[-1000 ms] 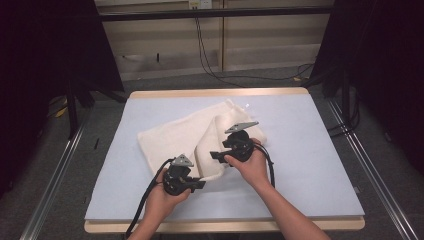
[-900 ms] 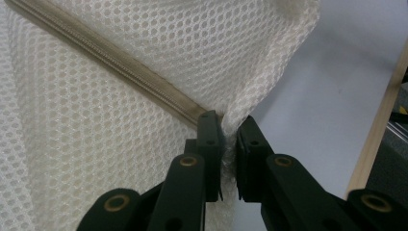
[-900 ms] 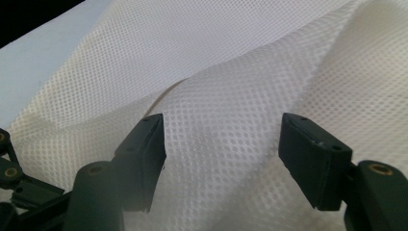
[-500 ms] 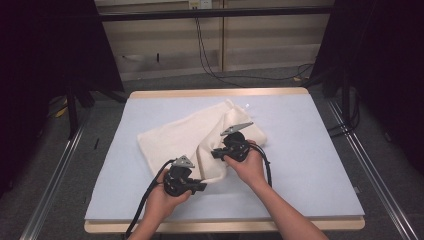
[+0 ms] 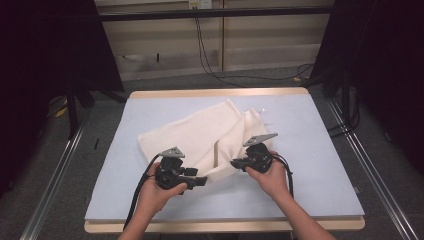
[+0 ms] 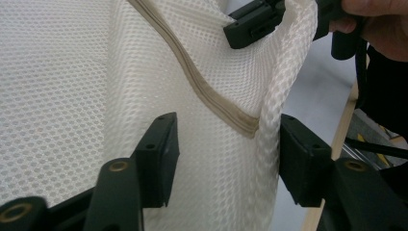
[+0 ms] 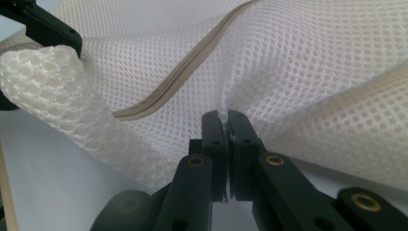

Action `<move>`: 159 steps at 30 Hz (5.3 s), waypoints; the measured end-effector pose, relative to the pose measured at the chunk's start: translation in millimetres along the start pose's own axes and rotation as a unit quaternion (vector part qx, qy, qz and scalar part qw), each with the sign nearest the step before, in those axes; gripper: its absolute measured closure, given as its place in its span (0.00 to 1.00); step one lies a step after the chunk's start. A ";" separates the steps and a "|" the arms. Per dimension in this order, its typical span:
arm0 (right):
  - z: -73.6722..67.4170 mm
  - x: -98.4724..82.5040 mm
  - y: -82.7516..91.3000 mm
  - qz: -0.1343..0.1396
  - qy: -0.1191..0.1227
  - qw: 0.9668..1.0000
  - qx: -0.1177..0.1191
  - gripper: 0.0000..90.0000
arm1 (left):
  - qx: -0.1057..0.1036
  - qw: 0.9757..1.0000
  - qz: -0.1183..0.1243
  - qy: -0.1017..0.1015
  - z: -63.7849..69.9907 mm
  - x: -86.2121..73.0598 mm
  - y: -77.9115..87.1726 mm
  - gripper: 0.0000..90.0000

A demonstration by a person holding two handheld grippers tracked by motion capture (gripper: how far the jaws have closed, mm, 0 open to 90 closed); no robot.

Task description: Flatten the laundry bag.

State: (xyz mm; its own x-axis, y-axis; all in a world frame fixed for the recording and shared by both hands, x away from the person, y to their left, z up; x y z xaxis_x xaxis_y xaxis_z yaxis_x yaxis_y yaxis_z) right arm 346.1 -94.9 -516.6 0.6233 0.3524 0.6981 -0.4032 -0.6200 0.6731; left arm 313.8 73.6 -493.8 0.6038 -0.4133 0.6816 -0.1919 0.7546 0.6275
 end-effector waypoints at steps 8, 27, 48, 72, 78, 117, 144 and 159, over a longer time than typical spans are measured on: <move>11.8 -7.6 4.6 -0.002 -0.002 1.000 -0.026 0.97 | 0.005 1.000 -0.010 -0.004 -4.7 -2.8 -5.5 0.31; 31.3 -32.7 20.3 -0.004 -0.019 0.999 -0.043 0.97 | 0.150 0.989 -0.003 0.004 -91.3 5.0 -6.3 0.29; 30.0 -35.7 18.1 0.000 -0.014 0.999 -0.044 0.96 | 0.201 0.978 -0.035 -0.049 -87.7 -5.1 -19.8 0.72; 16.6 -31.1 18.7 0.007 0.001 0.999 -0.039 0.97 | 0.269 0.963 0.011 0.020 -123.1 -1.3 18.9 1.00; 13.5 -37.6 20.5 0.003 -0.009 0.999 -0.031 0.97 | 0.289 0.956 0.040 0.031 -132.2 -1.6 27.3 1.00; 83.7 14.0 28.0 0.063 -0.125 0.989 -0.053 0.94 | 0.248 0.968 0.028 0.031 -121.1 -9.3 15.1 1.00; 44.8 -71.0 97.2 0.060 -0.104 0.990 -0.071 0.62 | 0.233 0.971 0.038 0.039 -113.6 -5.4 14.8 0.98; 94.0 -50.3 119.8 0.065 -0.088 0.984 -0.138 0.51 | 0.240 0.968 0.043 0.051 -121.9 -10.1 30.8 0.98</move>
State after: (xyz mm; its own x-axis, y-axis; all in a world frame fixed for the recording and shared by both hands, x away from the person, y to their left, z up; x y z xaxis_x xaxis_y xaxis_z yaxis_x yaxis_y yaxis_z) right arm 329.4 -252.8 -494.0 0.6514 0.1415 0.7454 -0.6383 -0.4288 0.6392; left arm 396.1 163.2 -527.3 0.6388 -0.2882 0.7133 -0.5675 0.4496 0.6898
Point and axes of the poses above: each handheld gripper's, and its own axes: y roughly backward along the jaws, x roughly out of its top, z roughly to its right, the point moved 9 cm from there along -y, roughly forward along the jaws
